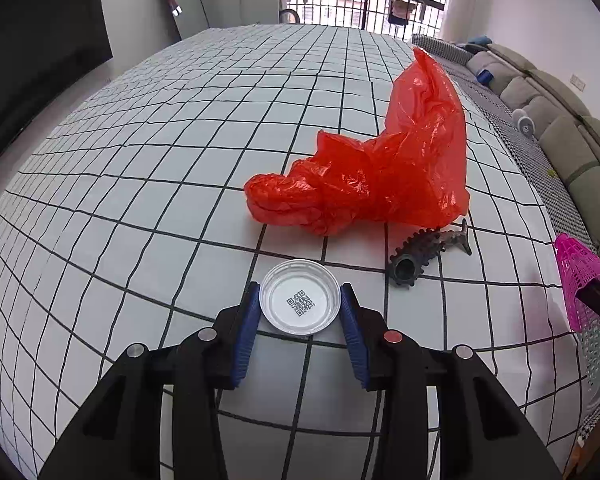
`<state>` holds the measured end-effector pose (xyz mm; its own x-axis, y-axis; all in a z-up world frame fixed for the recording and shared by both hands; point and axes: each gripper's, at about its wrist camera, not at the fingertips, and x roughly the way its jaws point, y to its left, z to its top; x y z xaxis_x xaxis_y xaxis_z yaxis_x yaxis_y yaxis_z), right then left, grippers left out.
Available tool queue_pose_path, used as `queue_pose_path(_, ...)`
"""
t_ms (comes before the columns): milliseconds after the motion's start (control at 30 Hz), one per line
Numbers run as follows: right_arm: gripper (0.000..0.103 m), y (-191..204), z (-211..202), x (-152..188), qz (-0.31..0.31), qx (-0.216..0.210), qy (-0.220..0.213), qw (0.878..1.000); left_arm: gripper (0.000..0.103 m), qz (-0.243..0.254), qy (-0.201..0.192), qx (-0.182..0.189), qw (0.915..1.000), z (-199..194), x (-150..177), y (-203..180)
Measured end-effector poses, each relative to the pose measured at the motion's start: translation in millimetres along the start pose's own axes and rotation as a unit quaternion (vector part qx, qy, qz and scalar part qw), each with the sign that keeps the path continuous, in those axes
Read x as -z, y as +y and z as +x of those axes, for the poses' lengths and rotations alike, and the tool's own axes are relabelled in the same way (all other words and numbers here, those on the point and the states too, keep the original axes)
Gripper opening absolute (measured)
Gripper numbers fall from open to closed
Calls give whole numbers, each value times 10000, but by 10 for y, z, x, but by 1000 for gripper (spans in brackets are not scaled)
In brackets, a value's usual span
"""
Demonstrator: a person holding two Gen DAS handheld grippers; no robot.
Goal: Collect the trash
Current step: 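Carry the shuttlecock and cap over the basket and open both grippers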
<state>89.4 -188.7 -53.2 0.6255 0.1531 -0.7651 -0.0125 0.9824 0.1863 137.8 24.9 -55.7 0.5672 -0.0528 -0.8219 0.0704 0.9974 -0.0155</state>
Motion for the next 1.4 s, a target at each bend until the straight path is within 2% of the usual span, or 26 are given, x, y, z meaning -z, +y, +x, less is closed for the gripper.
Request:
queue_pose_path(300, 8, 63, -17, 52, -78, -24, 22, 10000, 39, 5, -259, -93, 9996, -373, 169, 54)
queue_pose_path(500, 8, 49, -129, 74, -93, -17, -59, 9999, 39, 192, -594, 65, 9980, -668, 129, -128)
queue_pose_path(800, 8, -256, -462, 187, 72, 277, -294, 9992, 39, 705, -847, 597, 9921, -912, 85, -758)
queue_pose_path(1100, 8, -878, -769, 409, 635, 682, -504, 9944, 39, 1461, -902, 1113, 9788, -989, 66, -1577)
queue_pose_path(1400, 8, -1574, -814, 712, 1160, 1032, -343, 9873, 39, 1995, -649, 1450, 9669, -853, 220, -2350)
